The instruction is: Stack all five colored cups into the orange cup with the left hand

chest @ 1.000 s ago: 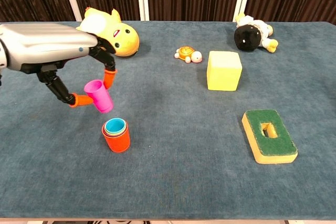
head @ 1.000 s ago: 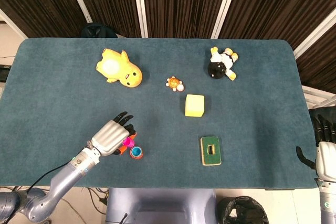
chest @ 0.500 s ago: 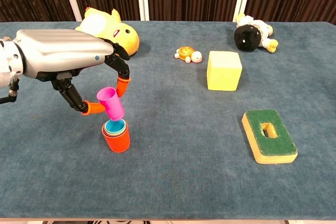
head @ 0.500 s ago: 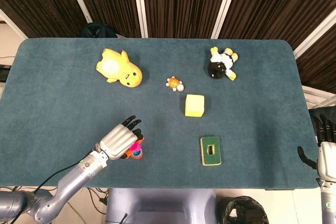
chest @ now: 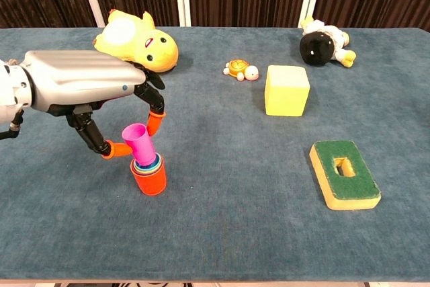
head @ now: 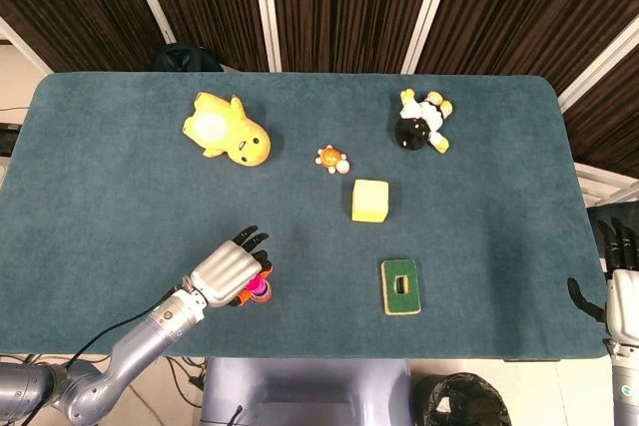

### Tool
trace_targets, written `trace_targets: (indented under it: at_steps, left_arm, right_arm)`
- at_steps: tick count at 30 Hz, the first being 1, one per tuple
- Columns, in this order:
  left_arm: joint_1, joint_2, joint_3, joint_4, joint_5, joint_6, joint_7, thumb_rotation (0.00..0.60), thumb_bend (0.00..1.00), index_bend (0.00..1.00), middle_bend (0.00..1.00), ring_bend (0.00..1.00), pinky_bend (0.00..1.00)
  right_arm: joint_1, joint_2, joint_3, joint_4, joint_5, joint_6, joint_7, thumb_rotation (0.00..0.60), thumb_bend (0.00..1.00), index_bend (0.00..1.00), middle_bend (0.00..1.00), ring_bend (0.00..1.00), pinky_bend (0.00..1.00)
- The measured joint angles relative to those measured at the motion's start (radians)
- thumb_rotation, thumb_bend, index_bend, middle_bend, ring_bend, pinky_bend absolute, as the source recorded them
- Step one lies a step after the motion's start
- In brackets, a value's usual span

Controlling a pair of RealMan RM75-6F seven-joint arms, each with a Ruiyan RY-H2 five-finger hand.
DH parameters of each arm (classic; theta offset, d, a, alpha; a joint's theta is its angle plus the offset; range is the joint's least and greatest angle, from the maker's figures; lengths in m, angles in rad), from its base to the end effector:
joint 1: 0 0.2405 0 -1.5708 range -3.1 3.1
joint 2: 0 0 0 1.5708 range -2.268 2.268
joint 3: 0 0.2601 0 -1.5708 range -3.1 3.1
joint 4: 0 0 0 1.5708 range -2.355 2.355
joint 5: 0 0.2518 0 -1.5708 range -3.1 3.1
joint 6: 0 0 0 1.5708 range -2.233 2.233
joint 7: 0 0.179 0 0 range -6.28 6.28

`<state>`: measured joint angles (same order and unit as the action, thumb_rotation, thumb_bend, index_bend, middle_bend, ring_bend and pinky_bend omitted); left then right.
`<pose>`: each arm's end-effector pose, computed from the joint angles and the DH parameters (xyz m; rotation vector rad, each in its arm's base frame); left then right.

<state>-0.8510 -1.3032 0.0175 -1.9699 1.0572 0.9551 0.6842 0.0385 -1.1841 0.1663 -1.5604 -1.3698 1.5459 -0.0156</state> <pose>-0.0909 0.2873 -0.0543 -2.2683 -0.7127 -0.7382 -0.3521 -0.2290 0.1462 1.1395 -0.8561 0.9126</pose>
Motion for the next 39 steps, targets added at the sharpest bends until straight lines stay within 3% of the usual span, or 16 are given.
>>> trace_targets:
  at_steps: [6,17,23,26,32,36,39]
  left_arm:
    - [-0.006,-0.002,0.003,0.003,-0.004,-0.004,0.013,0.600,0.23,0.34,0.27,0.08,0.08]
    - [-0.008,0.000,-0.003,-0.013,0.009,0.014,0.018,0.600,0.22,0.30,0.25,0.08,0.08]
    - [0.026,0.020,0.004,-0.019,0.053,0.091,0.023,0.600,0.22,0.19,0.22,0.08,0.08]
    - [0.071,0.036,0.021,-0.023,0.092,0.175,0.027,0.600,0.22,0.19,0.20,0.07,0.08]
    - [0.228,0.052,0.059,0.000,0.207,0.443,-0.027,0.600,0.22,0.18,0.15,0.05,0.07]
    - [0.388,0.047,0.088,0.088,0.273,0.654,-0.154,0.600,0.22,0.15,0.12,0.02,0.04]
    - [0.487,0.035,0.102,0.186,0.286,0.737,-0.237,0.600,0.22,0.12,0.10,0.01,0.04]
  right_arm:
    - [0.000,0.000,0.001,-0.001,0.002,0.000,-0.001,0.600,0.37,0.07,0.05,0.07,0.00]
    - [-0.002,0.001,0.003,-0.002,0.003,0.003,-0.001,0.600,0.37,0.07,0.05,0.07,0.00]
    - [-0.003,0.003,0.001,-0.001,0.002,0.001,0.003,0.600,0.37,0.07,0.05,0.07,0.00]
    - [-0.002,0.003,0.000,-0.001,0.001,-0.001,0.001,0.600,0.37,0.07,0.05,0.07,0.00]
    - [0.000,0.001,-0.005,-0.002,-0.007,-0.003,-0.006,0.600,0.37,0.07,0.05,0.07,0.00]
    - [0.002,-0.001,-0.008,-0.003,-0.010,-0.007,-0.012,0.600,0.37,0.07,0.05,0.07,0.00]
    - [0.003,-0.002,-0.011,-0.003,-0.014,-0.008,-0.014,0.600,0.37,0.07,0.05,0.07,0.00]
